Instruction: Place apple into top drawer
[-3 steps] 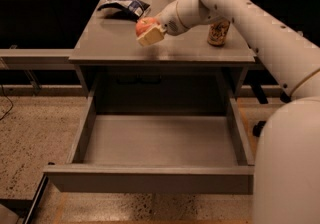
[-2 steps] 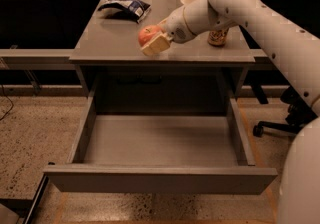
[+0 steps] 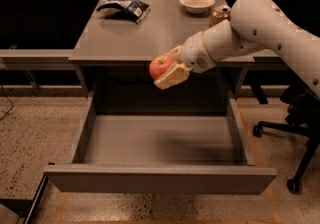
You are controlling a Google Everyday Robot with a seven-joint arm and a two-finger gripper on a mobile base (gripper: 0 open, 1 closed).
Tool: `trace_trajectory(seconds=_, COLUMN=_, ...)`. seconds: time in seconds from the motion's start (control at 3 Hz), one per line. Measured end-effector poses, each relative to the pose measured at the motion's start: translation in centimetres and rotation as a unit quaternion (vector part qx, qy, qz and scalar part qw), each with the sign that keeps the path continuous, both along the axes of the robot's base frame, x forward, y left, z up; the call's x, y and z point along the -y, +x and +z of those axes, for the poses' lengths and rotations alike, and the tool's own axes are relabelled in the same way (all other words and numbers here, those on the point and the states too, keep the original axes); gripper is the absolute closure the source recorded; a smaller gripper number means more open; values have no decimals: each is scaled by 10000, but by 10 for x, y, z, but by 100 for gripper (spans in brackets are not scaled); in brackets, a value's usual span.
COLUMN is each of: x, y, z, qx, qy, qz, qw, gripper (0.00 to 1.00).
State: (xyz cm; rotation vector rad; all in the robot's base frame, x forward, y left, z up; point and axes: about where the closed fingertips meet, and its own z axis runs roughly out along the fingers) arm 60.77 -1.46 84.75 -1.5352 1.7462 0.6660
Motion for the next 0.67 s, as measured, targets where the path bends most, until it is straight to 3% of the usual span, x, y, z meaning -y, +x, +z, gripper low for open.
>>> trace_trajectory(seconds=0.67, x=-6, y=4, z=0, qx=22, qy=-62, qz=-20, qw=10000, gripper=100)
